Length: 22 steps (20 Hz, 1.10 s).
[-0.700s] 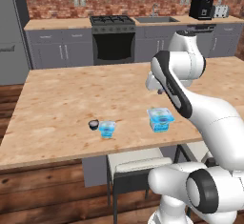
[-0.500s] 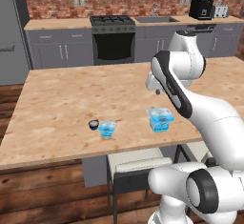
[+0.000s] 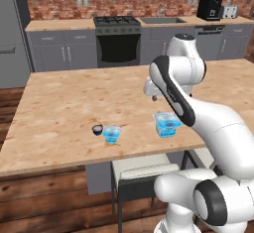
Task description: Stack the yogurt containers by placing the smaller containers on top of the larger containers.
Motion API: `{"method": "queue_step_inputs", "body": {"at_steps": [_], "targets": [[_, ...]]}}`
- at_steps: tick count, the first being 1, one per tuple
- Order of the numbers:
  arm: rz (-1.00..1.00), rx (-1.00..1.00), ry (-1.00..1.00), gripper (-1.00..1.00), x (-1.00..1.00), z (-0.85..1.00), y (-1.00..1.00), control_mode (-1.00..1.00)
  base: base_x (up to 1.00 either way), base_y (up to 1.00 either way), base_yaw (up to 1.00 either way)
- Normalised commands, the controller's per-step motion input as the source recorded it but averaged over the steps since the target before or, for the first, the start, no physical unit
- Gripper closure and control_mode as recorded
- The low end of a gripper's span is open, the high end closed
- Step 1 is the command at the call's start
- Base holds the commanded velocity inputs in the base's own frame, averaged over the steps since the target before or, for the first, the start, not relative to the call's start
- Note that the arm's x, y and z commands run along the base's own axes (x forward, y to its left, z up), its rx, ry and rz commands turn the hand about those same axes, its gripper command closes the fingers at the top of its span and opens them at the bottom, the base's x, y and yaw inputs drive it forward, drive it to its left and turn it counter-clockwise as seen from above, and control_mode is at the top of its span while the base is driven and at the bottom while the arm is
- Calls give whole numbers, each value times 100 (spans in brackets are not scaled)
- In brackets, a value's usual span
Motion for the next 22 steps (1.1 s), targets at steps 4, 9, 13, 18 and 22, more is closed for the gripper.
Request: {"method": "queue_step_inputs", "body": {"at_steps": [4, 9, 13, 18, 22], "targets": [[-2, 0, 0, -100, -2, -10, 52, -100, 0, 0, 0], [-3, 0, 0, -100, 0, -10, 50, -100, 0, 0, 0], [-1, 0, 0, -100, 0, 0, 8, -100, 0, 0, 0], [0, 1, 0, -100, -3, -5, 0, -100, 0, 0, 0], [0, 6, 1, -100, -18, -25, 0, -100, 0, 0, 0]]}}
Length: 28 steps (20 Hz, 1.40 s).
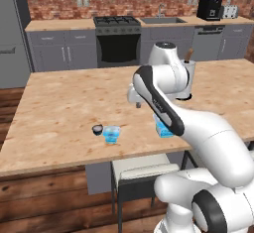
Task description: Stack the yogurt containers by placing the smaller containers on top of the larger containers.
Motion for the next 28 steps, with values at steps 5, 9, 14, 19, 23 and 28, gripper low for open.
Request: {"method": "queue_step_inputs", "body": {"at_steps": [5, 9, 14, 19, 23, 28], "targets": [[0, 10, 1, -100, -22, -31, 0, -100, 0, 0, 0], [0, 11, 2, -100, -10, -37, 0, -100, 0, 0, 0], [0, 10, 0, -100, -3, -28, 0, -100, 0, 0, 0], [-1, 9, 0, -100, 3, -28, 0, -100, 0, 0, 0], [-4, 6, 0, -100, 23, -24, 0, -100, 0, 0, 0], [-5, 3, 0, -100, 28, -25, 2, -100, 0, 0, 0]]}}
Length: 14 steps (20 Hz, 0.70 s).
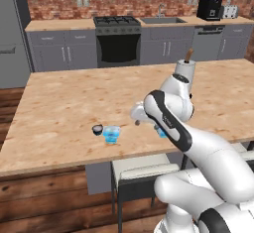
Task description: Stack the yogurt containers by placing the smaller containers on top of the larger containers.
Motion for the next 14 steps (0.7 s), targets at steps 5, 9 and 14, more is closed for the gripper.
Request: {"method": "queue_step_inputs", "body": {"at_steps": [5, 9, 14], "targets": [[-7, 1, 0, -100, 35, -24, 9, -100, 0, 0, 0], [-9, 0, 0, -100, 31, -19, 8, -100, 0, 0, 0], [-14, 0, -3, -100, 17, -15, 20, -100, 0, 0, 0]]}}
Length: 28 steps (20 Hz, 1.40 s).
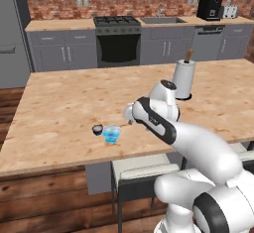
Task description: Stack the yogurt containers by placing the smaller containers on top of the larger containers.
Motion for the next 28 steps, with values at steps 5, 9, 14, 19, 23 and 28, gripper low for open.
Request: {"method": "queue_step_inputs", "body": {"at_steps": [5, 9, 14, 19, 23, 28], "targets": [[-16, -1, -10, -100, 11, -9, 24, -100, 0, 0, 0], [-13, 0, -5, -100, 19, -10, 26, -100, 0, 0, 0], [-10, 0, -1, -100, 23, -13, 23, -100, 0, 0, 0], [-9, 0, 0, -100, 31, -13, 17, -100, 0, 0, 0], [-2, 0, 0, -100, 11, -3, 2, -100, 0, 0, 0], [0, 0, 0, -100, 0, 0, 0, -100, 0, 0, 0]]}}
